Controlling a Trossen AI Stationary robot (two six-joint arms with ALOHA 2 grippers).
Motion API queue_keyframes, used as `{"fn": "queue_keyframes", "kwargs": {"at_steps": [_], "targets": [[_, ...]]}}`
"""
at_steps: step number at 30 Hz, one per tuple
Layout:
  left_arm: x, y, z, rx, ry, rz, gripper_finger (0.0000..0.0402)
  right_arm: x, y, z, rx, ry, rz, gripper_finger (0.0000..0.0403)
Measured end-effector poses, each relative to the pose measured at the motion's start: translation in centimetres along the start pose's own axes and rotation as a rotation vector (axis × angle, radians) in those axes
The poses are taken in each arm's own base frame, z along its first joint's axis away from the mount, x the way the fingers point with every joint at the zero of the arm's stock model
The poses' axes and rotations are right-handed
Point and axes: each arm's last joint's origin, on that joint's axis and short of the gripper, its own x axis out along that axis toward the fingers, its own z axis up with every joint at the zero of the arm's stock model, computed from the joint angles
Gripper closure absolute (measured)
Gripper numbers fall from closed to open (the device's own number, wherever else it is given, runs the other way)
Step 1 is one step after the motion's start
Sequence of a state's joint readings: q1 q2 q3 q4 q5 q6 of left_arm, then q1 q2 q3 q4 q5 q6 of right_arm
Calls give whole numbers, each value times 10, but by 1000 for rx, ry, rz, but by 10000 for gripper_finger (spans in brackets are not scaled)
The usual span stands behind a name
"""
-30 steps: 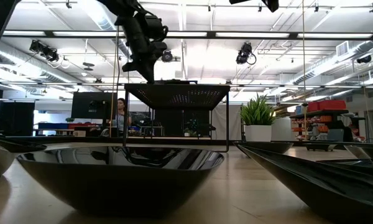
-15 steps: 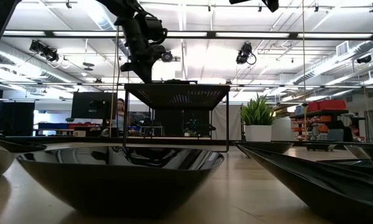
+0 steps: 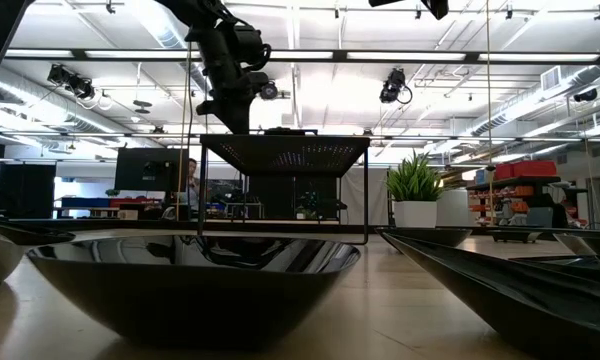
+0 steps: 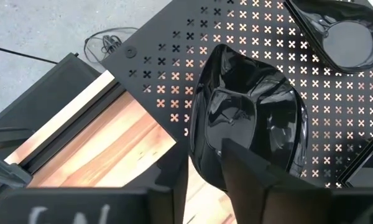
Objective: Pick & Place Mini shaped plates
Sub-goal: Stack the leaf shaped plate on top of the leaf shaped plate on the shelf
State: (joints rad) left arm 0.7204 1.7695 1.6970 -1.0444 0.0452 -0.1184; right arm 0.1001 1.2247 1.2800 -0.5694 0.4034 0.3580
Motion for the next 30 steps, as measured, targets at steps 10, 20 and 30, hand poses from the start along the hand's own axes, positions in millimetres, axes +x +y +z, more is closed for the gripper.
{"fn": "queue_keyframes", "kwargs": {"at_steps": [10,20,30], "targets": [[3,1,2,1,-13,57,349,0,0,0,1,0,0,396],[16,1,5,-19,-15,75,390,0,0,0,8,-1,0,396],[16,1,5,-15,-18,94,392,0,0,0,1,-1,0,396]]}}
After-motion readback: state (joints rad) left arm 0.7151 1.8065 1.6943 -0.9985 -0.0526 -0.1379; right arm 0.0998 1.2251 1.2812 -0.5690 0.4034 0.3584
